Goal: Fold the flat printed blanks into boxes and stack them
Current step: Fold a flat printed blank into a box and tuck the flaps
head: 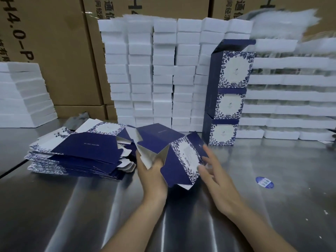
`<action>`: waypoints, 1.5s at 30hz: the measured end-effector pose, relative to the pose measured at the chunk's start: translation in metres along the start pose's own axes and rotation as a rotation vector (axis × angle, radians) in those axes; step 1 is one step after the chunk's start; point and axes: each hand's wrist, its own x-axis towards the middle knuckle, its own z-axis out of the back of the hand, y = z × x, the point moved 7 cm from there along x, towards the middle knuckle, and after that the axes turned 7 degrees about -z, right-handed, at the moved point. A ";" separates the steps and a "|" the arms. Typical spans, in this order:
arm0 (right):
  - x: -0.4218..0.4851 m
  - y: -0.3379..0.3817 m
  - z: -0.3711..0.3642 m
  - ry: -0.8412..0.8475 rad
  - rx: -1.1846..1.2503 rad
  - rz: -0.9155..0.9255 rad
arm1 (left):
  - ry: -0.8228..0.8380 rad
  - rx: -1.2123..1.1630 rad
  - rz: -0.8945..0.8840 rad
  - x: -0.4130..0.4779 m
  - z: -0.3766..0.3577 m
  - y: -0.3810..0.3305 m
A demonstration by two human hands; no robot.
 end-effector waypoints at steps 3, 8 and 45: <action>0.001 0.002 -0.010 0.074 -0.049 0.042 | 0.138 0.075 -0.039 0.000 -0.008 0.013; 0.006 0.001 -0.014 0.092 -0.010 0.005 | 0.377 0.344 -0.216 -0.012 -0.028 0.019; 0.026 -0.004 0.011 -0.173 0.257 0.038 | 0.574 0.935 -0.879 -0.033 -0.055 -0.011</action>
